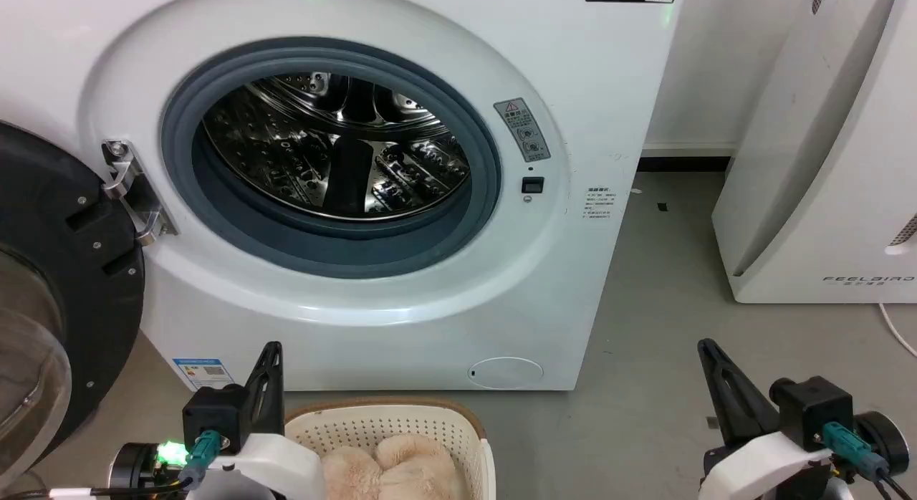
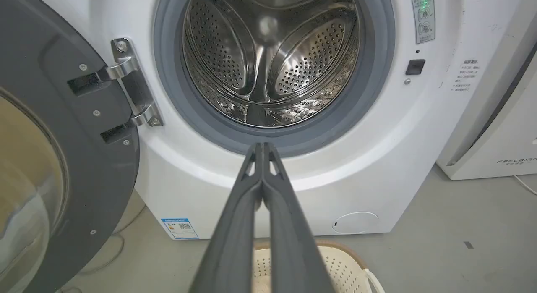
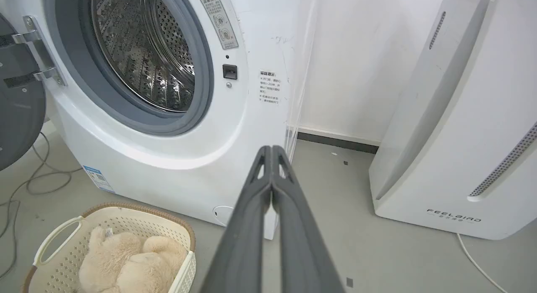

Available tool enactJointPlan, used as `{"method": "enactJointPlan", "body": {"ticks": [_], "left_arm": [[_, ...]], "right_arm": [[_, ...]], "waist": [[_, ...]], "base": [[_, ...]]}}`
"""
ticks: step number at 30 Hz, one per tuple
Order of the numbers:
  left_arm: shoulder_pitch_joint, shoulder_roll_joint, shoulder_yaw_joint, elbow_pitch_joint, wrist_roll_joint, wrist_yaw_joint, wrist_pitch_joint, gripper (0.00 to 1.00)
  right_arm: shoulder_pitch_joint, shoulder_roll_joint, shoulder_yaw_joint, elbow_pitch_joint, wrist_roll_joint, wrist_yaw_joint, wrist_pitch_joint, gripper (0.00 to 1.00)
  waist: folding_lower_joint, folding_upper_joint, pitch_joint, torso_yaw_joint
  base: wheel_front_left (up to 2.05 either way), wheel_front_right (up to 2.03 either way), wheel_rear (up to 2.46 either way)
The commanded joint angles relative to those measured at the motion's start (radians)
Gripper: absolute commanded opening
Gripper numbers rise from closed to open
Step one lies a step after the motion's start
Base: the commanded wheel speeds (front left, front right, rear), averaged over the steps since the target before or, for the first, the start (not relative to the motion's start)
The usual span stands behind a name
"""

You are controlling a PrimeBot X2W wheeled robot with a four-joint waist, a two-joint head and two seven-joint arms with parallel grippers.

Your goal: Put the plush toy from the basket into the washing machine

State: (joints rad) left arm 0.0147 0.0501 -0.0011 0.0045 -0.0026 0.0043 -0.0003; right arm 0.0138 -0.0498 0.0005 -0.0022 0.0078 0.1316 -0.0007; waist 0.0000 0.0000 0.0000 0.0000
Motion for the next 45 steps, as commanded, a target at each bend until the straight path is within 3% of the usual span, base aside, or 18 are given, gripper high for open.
{"method": "enactJointPlan", "body": {"ticks": [1,26,27,28,29,30,31,45], "left_arm": [[-0.015,0.000,0.001,-0.005,0.003,-0.004,0.000,0.00],[-0.015,0.000,0.001,-0.005,0.003,-0.004,0.000,0.00],[0.000,0.000,0.000,0.000,0.000,0.000,0.000,1.00],[0.001,0.000,-0.001,0.001,-0.001,0.001,0.000,1.00],[0.001,0.000,-0.001,0.001,-0.001,0.001,0.000,0.00],[0.001,0.000,-0.001,0.001,-0.001,0.001,-0.001,0.00],[0.001,0.000,-0.002,0.001,-0.002,0.001,-0.002,1.00],[-0.002,0.000,-0.019,0.022,-0.035,0.000,-0.031,1.00]], "right_arm": [[-0.014,0.000,0.000,0.002,-0.008,-0.001,0.001,0.00],[-0.014,0.000,0.000,0.002,-0.008,-0.001,0.001,0.00],[0.000,0.000,0.000,0.000,0.001,0.000,0.000,1.00],[0.001,0.000,0.000,0.000,0.001,0.000,0.000,1.00],[0.001,0.000,0.000,0.000,0.001,0.000,0.000,0.00],[0.001,0.000,0.000,0.000,0.001,0.000,-0.001,0.00],[0.001,0.000,0.000,0.000,0.003,0.000,-0.002,1.00],[-0.002,0.000,-0.018,0.005,0.016,0.000,-0.031,1.00]], "waist": [[0.0000,0.0000,0.000,0.000],[0.0000,0.0000,0.000,0.000],[0.0000,0.0000,0.000,0.000],[0.0000,0.0000,0.000,0.000],[0.0000,0.0000,0.000,0.000],[0.0000,0.0000,0.000,0.000],[0.0001,0.0000,0.000,0.000],[0.0001,0.0000,0.018,-0.002]], "base": [[0.00,0.00,0.00],[0.00,0.00,0.00],[0.00,0.00,0.00],[0.00,0.00,0.00],[0.00,0.00,0.00],[0.00,0.00,0.00],[0.00,0.00,0.00],[0.00,0.00,0.00]]}}
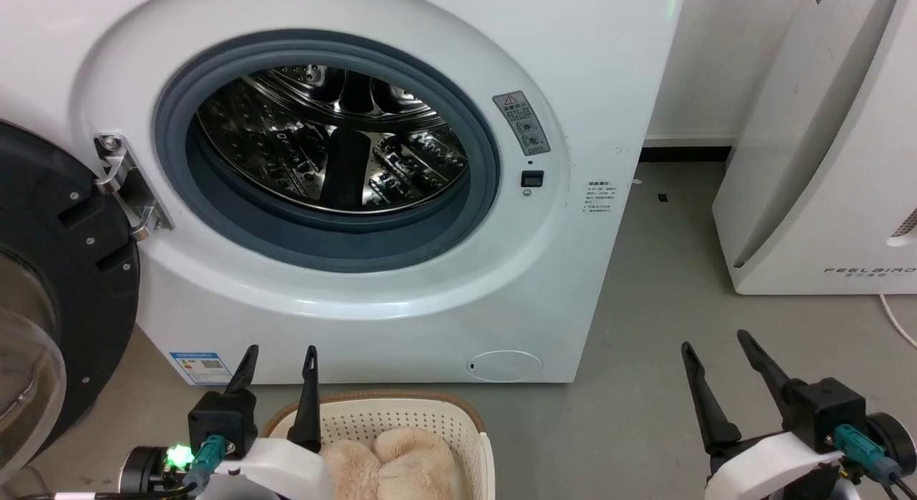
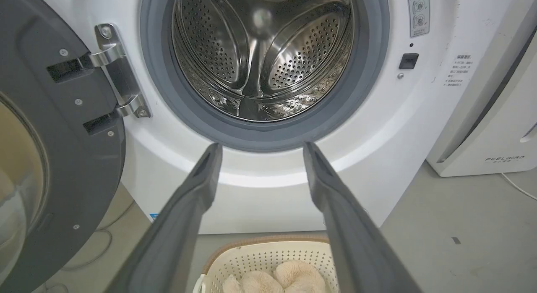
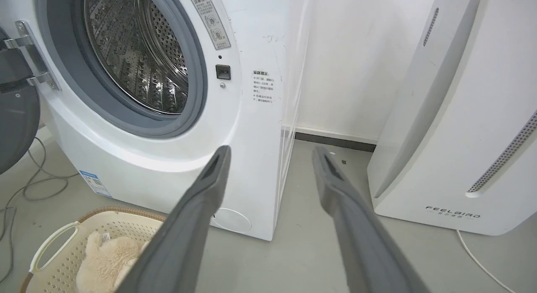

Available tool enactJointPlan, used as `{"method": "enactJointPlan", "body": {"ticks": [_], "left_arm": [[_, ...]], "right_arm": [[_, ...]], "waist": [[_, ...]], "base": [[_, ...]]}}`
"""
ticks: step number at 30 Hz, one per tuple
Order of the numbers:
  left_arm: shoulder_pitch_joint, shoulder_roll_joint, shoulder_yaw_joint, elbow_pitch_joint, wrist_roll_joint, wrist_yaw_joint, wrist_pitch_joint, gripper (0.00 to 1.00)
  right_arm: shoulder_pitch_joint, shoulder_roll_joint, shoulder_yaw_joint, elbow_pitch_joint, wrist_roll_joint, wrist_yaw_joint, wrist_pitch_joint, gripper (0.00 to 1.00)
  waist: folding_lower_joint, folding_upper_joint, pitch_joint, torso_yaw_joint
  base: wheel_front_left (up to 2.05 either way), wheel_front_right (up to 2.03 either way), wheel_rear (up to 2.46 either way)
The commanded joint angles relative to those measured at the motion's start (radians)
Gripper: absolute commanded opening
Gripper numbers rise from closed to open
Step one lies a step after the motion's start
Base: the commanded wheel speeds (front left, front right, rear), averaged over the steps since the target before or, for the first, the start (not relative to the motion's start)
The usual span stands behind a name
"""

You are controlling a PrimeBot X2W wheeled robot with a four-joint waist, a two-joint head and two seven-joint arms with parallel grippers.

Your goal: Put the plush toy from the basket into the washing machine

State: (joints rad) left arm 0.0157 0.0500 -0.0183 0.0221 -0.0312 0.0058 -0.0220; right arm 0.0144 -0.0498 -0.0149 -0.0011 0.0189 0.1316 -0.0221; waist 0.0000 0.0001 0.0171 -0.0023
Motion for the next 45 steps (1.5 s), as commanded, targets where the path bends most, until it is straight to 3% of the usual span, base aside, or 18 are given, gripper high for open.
{"method": "enactJointPlan", "body": {"ticks": [1,13,45], "left_arm": [[-0.004,0.000,-0.004,0.008,-0.009,-0.002,-0.012,1.00],[-0.024,0.000,-0.026,0.052,-0.040,-0.006,-0.037,1.00],[-0.129,0.000,-0.120,0.387,-0.139,-0.035,-0.106,1.00]], "right_arm": [[-0.004,0.000,-0.004,0.003,0.006,0.000,-0.012,1.00],[-0.012,0.000,-0.016,0.008,0.022,0.000,-0.037,1.00],[-0.030,0.000,0.008,0.018,0.041,0.000,-0.106,1.00]], "waist": [[0.0000,-0.0001,0.004,0.000],[0.0000,-0.0001,0.038,-0.006],[0.0000,-0.0001,0.143,-0.037]], "base": [[0.00,0.00,0.00],[0.00,0.00,0.00],[0.00,0.00,0.00]]}}
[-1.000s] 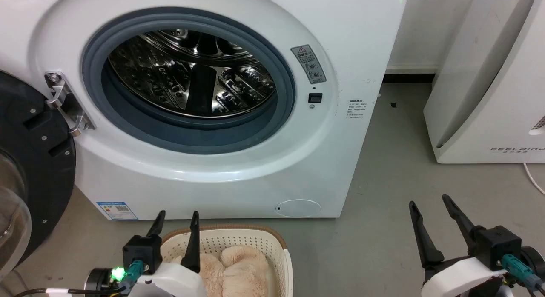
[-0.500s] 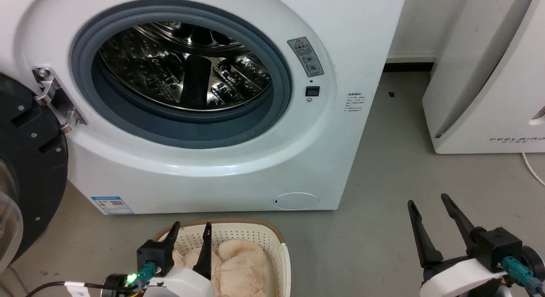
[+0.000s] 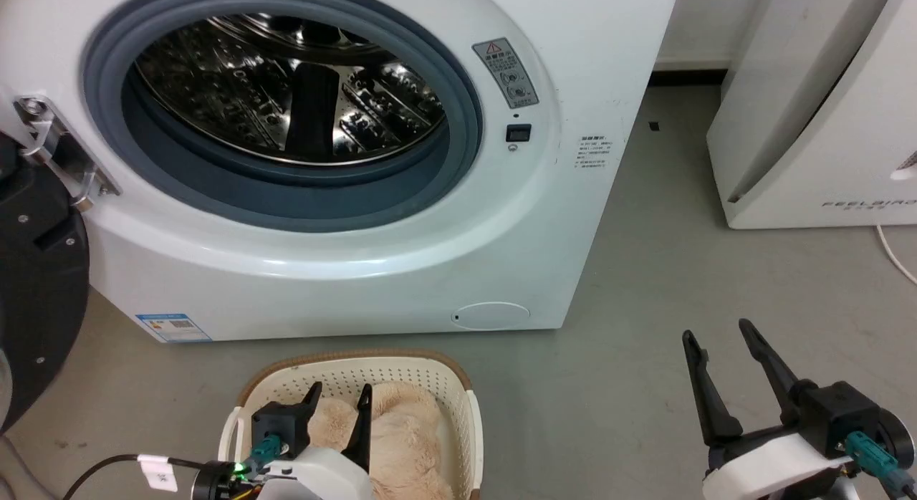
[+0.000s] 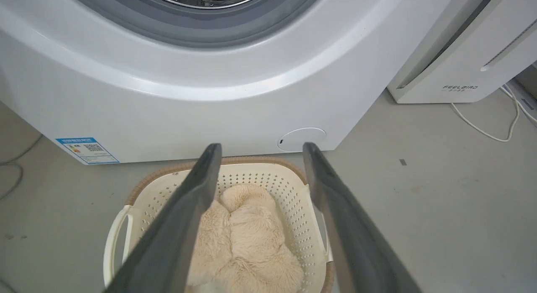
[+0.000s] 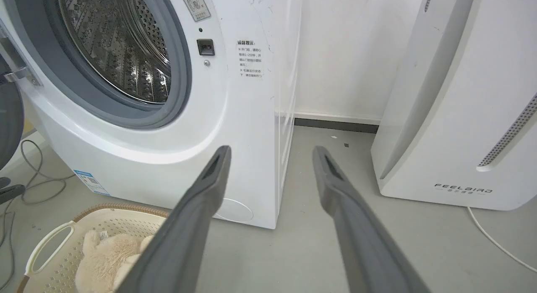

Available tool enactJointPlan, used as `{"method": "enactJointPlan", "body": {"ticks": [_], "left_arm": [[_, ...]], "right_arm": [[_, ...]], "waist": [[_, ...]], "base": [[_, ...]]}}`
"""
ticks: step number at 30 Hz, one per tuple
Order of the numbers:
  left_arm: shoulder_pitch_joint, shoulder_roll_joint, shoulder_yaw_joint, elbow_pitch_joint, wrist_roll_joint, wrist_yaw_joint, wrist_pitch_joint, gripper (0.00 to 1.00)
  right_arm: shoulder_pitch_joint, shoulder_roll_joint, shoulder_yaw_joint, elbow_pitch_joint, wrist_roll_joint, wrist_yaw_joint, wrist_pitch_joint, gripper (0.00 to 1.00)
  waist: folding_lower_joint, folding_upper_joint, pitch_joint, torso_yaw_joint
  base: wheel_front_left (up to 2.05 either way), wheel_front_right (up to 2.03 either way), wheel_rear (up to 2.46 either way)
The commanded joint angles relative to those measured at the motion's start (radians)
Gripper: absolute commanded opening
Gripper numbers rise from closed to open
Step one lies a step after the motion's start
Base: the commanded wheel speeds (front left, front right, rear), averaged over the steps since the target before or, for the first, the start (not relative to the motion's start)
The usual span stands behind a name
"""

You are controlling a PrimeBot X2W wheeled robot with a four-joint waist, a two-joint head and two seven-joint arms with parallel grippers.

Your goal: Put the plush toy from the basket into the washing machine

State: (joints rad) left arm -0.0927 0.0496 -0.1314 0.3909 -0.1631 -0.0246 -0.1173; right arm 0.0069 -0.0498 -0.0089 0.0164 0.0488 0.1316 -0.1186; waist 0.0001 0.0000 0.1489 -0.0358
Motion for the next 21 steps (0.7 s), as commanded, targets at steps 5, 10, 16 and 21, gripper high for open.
{"method": "enactJointPlan", "body": {"ticks": [5,10,16,21], "left_arm": [[-0.058,0.002,-0.017,0.087,-0.016,-0.013,-0.021,1.00],[-0.106,0.005,-0.027,0.166,-0.029,-0.023,-0.031,1.00],[-0.179,0.012,-0.052,0.284,-0.041,-0.037,-0.041,1.00],[-0.234,0.024,-0.074,0.362,-0.045,-0.045,-0.039,1.00]], "right_arm": [[-0.035,0.000,0.008,-0.005,0.015,0.000,-0.020,1.00],[-0.051,0.000,0.017,-0.017,0.025,-0.001,-0.030,1.00],[-0.071,0.000,0.022,-0.029,0.030,-0.001,-0.043,1.00],[-0.087,0.000,0.022,-0.037,0.038,-0.001,-0.051,1.00]], "waist": [[-0.0001,0.0000,0.053,-0.015],[-0.0001,0.0000,0.103,-0.027],[-0.0001,0.0000,0.173,-0.042],[-0.0001,0.0000,0.222,-0.054]], "base": [[0.00,0.00,0.00],[0.00,0.00,0.00],[0.00,0.00,0.00],[0.00,0.00,0.00]]}}
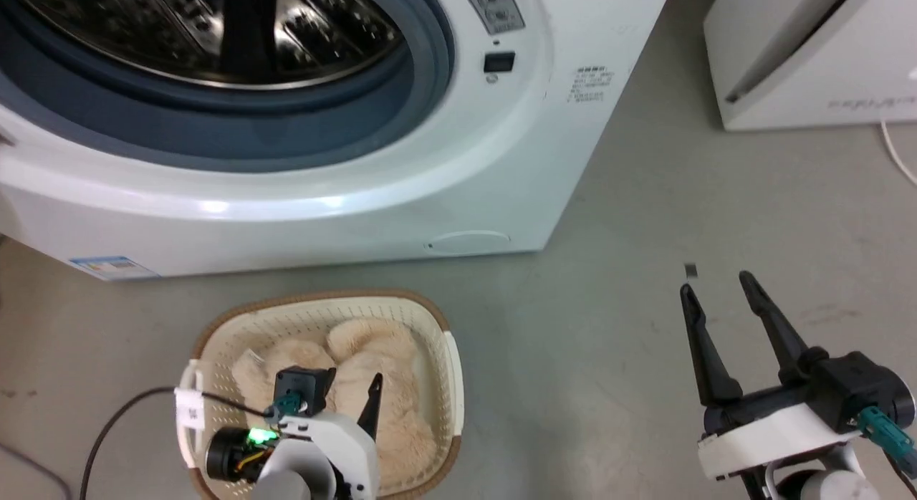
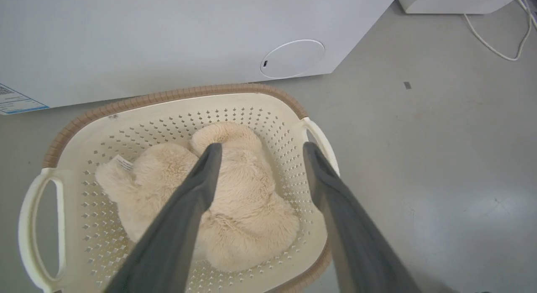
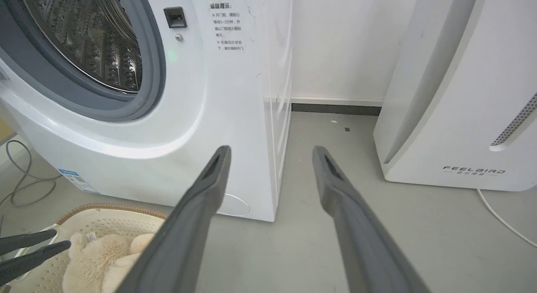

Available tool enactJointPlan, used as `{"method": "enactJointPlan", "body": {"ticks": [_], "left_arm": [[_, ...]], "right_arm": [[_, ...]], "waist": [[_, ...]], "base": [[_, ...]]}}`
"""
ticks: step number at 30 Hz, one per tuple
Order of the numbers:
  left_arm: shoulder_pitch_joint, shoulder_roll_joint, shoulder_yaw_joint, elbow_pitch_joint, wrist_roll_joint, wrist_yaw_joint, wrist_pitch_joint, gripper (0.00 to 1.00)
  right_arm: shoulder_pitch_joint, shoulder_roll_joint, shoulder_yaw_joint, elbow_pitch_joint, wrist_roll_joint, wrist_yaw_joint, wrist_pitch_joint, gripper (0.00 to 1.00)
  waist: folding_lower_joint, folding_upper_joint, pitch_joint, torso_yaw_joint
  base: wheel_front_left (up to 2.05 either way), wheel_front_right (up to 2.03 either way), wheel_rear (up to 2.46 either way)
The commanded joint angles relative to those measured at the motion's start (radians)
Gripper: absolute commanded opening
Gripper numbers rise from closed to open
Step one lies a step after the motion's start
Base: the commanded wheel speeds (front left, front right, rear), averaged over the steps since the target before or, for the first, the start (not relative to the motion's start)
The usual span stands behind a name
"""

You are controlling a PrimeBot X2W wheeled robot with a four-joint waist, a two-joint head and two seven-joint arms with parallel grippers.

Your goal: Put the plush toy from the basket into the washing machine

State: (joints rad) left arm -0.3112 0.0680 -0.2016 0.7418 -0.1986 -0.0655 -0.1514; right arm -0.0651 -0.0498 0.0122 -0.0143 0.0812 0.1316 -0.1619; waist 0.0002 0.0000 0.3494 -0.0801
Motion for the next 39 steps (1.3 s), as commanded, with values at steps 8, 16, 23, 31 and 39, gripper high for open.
{"method": "enactJointPlan", "body": {"ticks": [8,16,23,31,39], "left_arm": [[-0.133,0.040,-0.044,0.145,-0.017,-0.010,0.030,1.00],[-0.239,0.091,-0.075,0.246,-0.032,-0.009,0.077,1.00],[-0.320,0.128,-0.118,0.325,-0.036,-0.017,0.127,1.00],[-0.421,0.153,-0.174,0.409,-0.037,-0.029,0.135,1.00],[-0.520,0.172,-0.228,0.503,-0.047,-0.031,0.134,1.00]], "right_arm": [[-0.039,0.000,0.005,-0.020,0.023,-0.001,-0.024,1.00],[-0.062,0.000,0.008,-0.033,0.064,-0.001,-0.041,1.00],[-0.079,0.000,0.011,-0.042,0.089,-0.001,-0.056,1.00],[-0.102,0.000,0.011,-0.054,0.116,-0.001,-0.072,1.00],[-0.131,0.000,0.017,-0.061,0.143,-0.001,-0.091,1.00]], "waist": [[-0.0001,0.0000,0.131,-0.035],[-0.0002,0.0000,0.239,-0.070],[-0.0002,0.0000,0.324,-0.090],[-0.0002,0.0000,0.419,-0.107],[-0.0002,0.0000,0.517,-0.136]], "base": [[0.00,0.00,0.00],[0.00,0.00,0.00],[0.00,0.00,0.00],[0.00,0.00,0.00],[0.00,0.00,0.00]]}}
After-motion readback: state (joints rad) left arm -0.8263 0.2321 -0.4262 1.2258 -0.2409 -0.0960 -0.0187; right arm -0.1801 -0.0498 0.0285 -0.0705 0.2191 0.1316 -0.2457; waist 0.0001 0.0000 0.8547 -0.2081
